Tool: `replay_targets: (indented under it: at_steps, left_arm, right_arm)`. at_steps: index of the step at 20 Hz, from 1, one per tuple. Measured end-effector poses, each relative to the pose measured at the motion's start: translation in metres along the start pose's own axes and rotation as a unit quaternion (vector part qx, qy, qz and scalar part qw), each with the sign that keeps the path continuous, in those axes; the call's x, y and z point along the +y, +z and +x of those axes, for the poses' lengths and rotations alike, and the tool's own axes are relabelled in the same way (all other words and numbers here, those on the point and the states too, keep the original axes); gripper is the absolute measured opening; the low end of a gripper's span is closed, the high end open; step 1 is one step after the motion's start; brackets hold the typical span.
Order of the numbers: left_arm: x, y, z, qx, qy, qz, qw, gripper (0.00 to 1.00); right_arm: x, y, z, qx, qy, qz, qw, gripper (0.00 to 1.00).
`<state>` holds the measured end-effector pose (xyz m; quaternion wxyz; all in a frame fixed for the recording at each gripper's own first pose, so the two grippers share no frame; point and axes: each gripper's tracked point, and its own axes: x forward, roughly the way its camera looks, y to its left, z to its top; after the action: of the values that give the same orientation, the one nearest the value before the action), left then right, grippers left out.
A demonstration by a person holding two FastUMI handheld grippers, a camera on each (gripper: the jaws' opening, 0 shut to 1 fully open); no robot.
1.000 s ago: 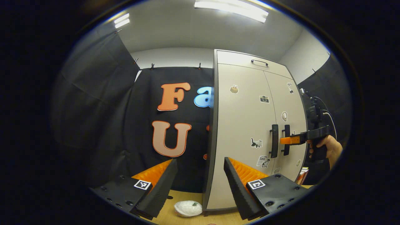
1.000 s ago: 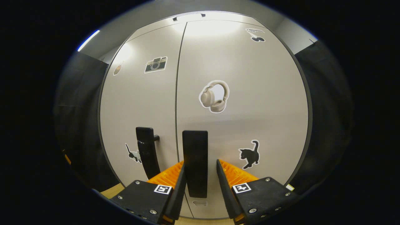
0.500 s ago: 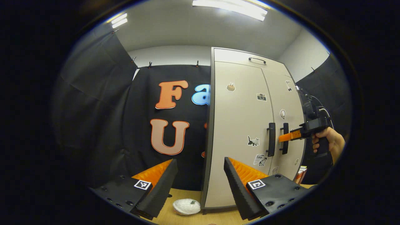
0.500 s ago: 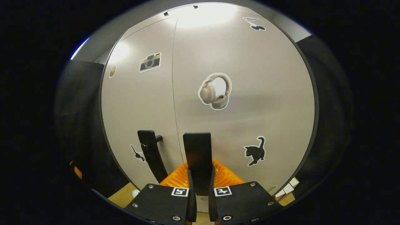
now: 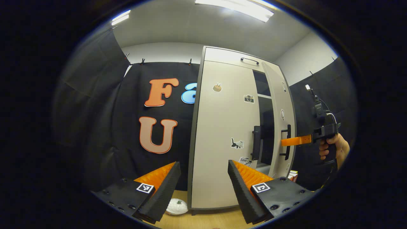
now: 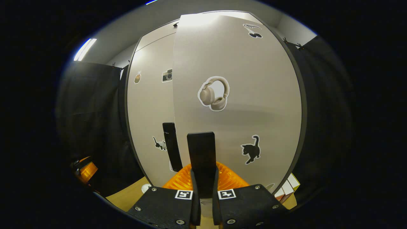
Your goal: Open the right door of the double-door shoe cabinet with the right hand, and open the left door with the left hand.
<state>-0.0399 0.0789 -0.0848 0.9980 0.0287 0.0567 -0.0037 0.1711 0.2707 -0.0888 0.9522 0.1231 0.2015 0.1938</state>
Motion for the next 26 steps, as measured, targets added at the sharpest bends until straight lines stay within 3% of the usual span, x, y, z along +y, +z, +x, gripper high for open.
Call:
replay_targets:
  at_steps: [20,26]
  left_arm:
    - [-0.059,0.002,0.018,0.013,-0.009,0.010,1.000,0.96]
    - [-0.066,0.000,0.026,0.011,-0.017,0.022,1.000,0.96]
  right_arm:
    - [-0.066,0.000,-0.110,-0.050,-0.020,-0.001,0.999,0.13]
    - [-0.114,0.004,-0.143,-0.073,-0.083,-0.005,0.994,0.13]
